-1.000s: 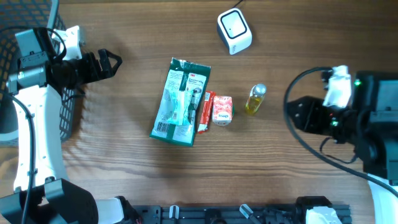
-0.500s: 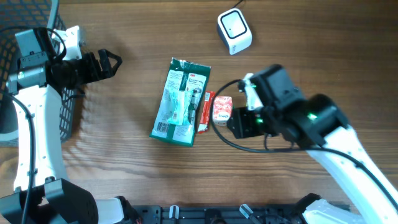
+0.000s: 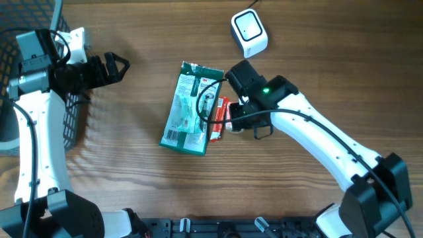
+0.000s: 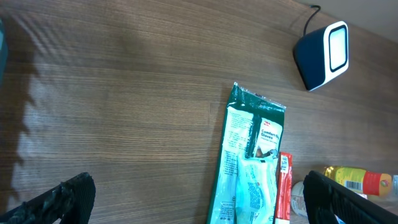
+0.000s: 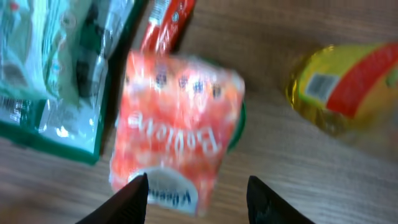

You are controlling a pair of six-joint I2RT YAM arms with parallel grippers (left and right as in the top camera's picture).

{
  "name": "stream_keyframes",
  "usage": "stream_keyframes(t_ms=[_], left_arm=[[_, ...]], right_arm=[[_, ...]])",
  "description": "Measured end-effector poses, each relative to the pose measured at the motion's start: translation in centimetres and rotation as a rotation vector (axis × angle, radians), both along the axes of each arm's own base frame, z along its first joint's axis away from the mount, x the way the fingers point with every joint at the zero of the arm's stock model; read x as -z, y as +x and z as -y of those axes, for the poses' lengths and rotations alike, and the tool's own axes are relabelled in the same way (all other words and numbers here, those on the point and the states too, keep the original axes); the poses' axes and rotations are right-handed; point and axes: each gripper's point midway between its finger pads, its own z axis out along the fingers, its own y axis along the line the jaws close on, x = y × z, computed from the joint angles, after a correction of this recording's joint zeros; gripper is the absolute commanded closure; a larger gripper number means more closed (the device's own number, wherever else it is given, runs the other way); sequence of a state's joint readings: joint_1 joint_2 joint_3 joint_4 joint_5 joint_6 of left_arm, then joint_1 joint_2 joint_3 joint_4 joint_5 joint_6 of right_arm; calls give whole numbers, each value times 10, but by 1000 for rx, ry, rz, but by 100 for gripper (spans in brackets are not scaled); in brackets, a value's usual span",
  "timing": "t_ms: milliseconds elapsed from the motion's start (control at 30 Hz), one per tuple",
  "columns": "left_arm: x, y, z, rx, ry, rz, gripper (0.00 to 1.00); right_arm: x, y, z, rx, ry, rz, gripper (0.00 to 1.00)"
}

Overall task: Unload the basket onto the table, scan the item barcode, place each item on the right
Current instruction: 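Move the right gripper over the orange snack pack, then grasp the orange snack pack with the right gripper and lift it off the jar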

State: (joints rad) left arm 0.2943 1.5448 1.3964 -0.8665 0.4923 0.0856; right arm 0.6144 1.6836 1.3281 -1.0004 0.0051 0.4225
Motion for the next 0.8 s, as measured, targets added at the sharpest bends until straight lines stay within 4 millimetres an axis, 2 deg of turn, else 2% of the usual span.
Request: stream_keyframes(t_ms=[133,333,500,800], left_arm=[[0,0,0,0,0,0,0],[0,0,0,0,0,0,0],[0,0,0,0,0,0,0],[0,0,0,0,0,0,0]], right_arm=[[-2,11,-1,7,-5,49,54],[-2,12,1,10,-15,56,59],[-2,12,2,38,-12,54,67],[-2,12,2,69,-5,51,67]])
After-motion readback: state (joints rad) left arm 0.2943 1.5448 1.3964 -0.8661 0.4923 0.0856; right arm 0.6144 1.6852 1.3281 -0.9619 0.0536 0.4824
